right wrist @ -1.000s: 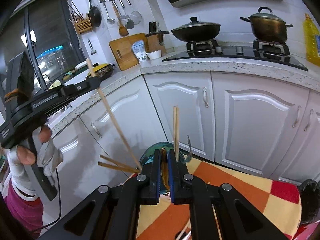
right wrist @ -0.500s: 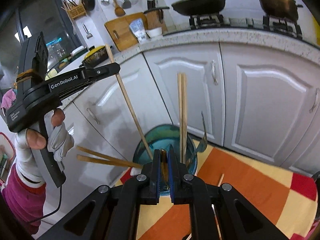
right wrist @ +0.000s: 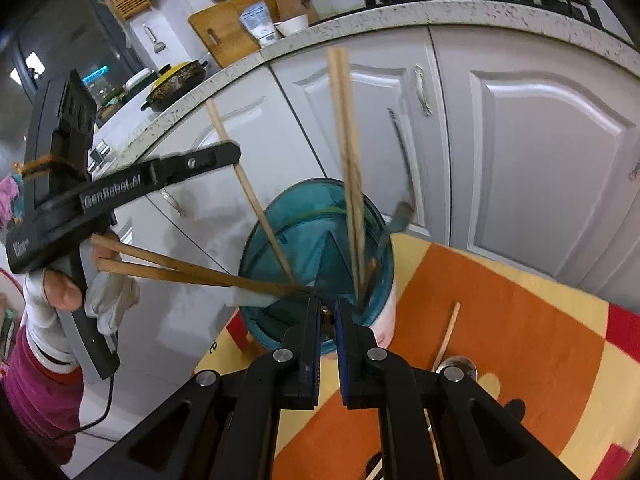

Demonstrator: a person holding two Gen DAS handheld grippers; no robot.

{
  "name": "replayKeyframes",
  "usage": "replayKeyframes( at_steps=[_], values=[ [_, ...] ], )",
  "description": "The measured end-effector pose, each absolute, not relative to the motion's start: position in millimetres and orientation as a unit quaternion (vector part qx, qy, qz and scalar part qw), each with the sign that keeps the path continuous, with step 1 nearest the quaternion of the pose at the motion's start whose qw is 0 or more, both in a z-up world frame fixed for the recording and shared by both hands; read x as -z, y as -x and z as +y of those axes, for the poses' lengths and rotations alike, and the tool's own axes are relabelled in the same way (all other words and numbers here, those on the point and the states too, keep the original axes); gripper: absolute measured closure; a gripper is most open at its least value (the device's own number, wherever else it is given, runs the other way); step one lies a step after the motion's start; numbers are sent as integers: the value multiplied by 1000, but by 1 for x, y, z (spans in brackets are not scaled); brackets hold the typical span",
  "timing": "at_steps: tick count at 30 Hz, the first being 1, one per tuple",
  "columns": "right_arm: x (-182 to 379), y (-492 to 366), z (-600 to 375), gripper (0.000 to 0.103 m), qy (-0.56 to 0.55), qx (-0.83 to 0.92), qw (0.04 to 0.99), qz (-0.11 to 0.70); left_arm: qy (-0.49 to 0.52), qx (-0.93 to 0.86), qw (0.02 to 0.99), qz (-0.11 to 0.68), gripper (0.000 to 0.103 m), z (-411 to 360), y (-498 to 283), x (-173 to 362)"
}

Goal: Organize utensils
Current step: 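Open both tools and withdraw them from the cup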

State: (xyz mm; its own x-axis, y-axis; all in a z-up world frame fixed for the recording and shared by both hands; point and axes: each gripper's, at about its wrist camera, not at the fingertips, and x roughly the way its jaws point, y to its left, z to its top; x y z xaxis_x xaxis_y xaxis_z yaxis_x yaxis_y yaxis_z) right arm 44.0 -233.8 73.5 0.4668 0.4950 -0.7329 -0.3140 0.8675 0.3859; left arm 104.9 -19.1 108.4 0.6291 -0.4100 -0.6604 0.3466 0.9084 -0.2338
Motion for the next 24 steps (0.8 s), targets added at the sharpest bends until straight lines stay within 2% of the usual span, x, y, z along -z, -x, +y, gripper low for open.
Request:
replayKeyframes(
  at_steps=[2, 4, 6, 7, 10, 17, 24],
  values=[
    [-76, -42, -239, 96, -107, -234, 852, 456, 40, 209, 901, 379, 99, -20, -103, -107],
    [-82, -39, -244, 91, -113, -233, 855, 450, 40, 207, 900, 381, 99, -21, -101, -109],
    [-88, -35, -248, 79, -122, -232, 857, 443, 44, 207, 902, 377, 99, -19, -99, -114],
    [-90, -32, -251, 78, -127, -230, 859, 440, 46, 206, 903, 375, 99, -19, -98, -116],
    [-92, -26, -256, 77, -134, -224, 861, 438, 53, 202, 906, 367, 95, -14, -93, -126],
    [-95, -9, -258, 77, -132, -215, 865, 435, 66, 194, 913, 354, 68, -1, -67, -143],
    [-99, 6, -261, 75, -132, -209, 867, 432, 62, 153, 929, 331, 65, 14, -31, -154]
  ],
)
